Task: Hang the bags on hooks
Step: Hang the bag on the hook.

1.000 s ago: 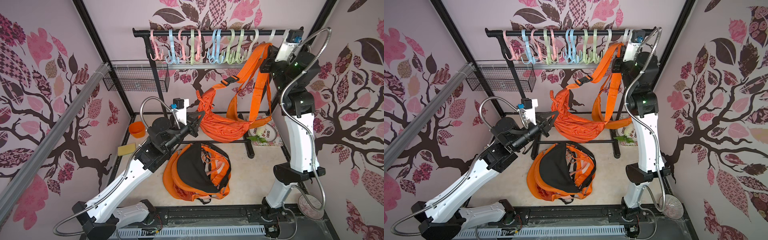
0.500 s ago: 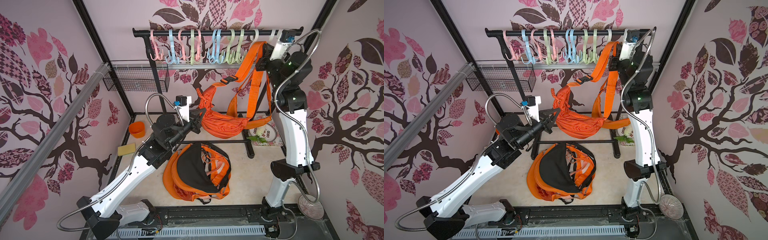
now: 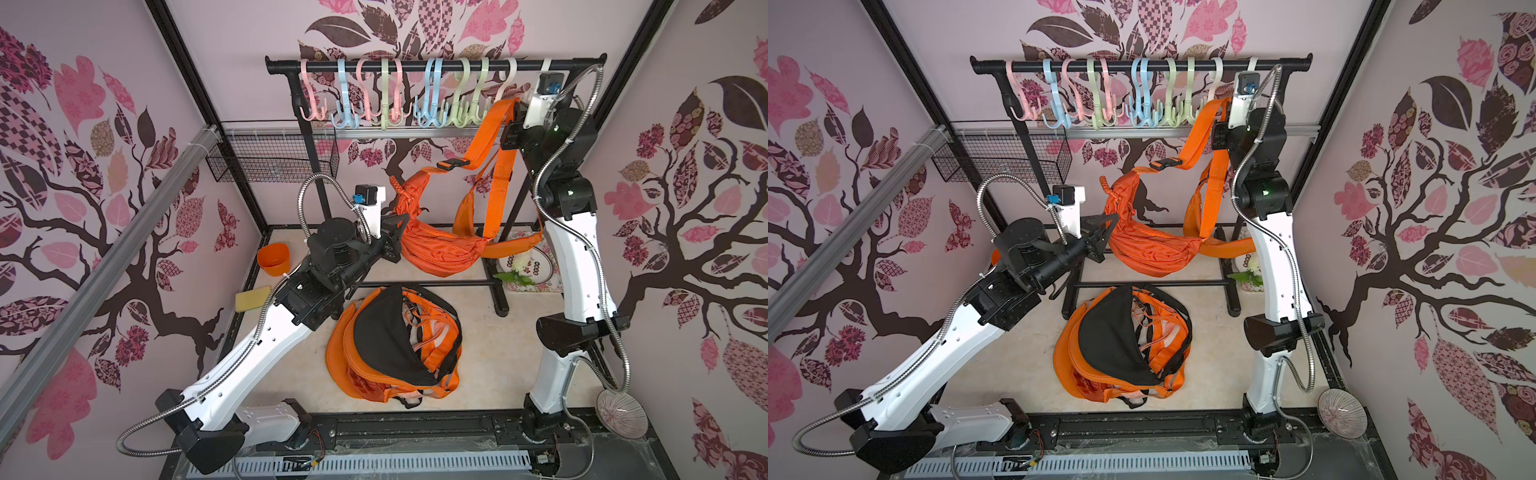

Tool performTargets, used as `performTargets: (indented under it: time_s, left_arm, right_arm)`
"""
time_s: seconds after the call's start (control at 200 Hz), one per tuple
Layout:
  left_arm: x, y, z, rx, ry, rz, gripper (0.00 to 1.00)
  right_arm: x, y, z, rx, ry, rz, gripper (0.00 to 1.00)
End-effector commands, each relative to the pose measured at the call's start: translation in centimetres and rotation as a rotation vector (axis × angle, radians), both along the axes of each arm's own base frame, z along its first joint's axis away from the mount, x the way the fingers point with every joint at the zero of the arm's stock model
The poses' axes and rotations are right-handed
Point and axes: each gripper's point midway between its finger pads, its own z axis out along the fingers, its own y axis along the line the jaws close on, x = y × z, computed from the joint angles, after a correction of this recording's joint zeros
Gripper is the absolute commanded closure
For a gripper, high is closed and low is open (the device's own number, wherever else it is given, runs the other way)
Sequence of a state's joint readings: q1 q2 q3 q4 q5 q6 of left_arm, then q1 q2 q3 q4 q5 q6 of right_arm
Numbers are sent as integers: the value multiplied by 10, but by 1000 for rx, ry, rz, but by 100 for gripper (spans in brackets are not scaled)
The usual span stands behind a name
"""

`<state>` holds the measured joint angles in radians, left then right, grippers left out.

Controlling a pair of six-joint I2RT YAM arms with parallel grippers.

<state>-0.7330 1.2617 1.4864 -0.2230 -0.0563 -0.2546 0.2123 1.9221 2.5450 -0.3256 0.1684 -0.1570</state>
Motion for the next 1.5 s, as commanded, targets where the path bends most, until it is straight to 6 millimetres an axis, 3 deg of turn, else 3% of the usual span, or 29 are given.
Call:
performTargets:
  time_s: [0.0, 0.21, 0.435, 0.575, 0.605, 0.645, 0.69, 0.77, 0.815, 0.9, 1.07, 1.29, 1.425, 1.495]
  left_arm:
    - [1, 0, -13, 18, 27, 5, 100]
    - [5, -4, -43, 38, 92, 5, 100]
    - [10, -11, -59, 48, 130, -2, 100]
    - [19, -19, -80, 64, 185, -17, 100]
    - [20, -20, -84, 63, 196, -19, 100]
    - [21, -21, -89, 62, 210, -23, 99]
    - [22, -22, -94, 58, 218, -23, 86]
    - [22, -23, -97, 55, 225, -29, 66]
    - [21, -24, -97, 53, 225, -34, 58]
    - [19, -23, -95, 46, 221, -37, 50]
    - [14, -15, -96, 38, 222, -23, 45]
    - [6, 6, -121, 46, 303, 13, 40]
    - [6, 36, -158, 40, 459, 68, 35]
    - [5, 54, -185, 70, 549, 127, 34]
  right_arm:
    - [-1, -9, -22, -20, 74, -32, 100]
    - [-18, -10, -48, -5, 101, -8, 100]
    - [-37, -10, -45, -1, 94, 10, 100]
    - [-41, -14, -49, -5, 103, -6, 97]
    - [-43, -15, -50, -5, 101, -9, 94]
    - [-44, -16, -51, -5, 100, -14, 79]
    - [-45, -17, -54, -8, 107, -18, 61]
    - [-47, -17, -57, -11, 115, -18, 50]
    - [-49, -18, -58, -8, 119, -17, 40]
    - [-55, -16, -60, 13, 124, 2, 29]
    - [-78, -19, -72, 91, 132, 21, 21]
    - [-112, -25, -121, 158, 188, 27, 13]
    - [-125, -15, -177, 195, 310, 67, 13]
    - [-132, 2, -212, 197, 378, 110, 13]
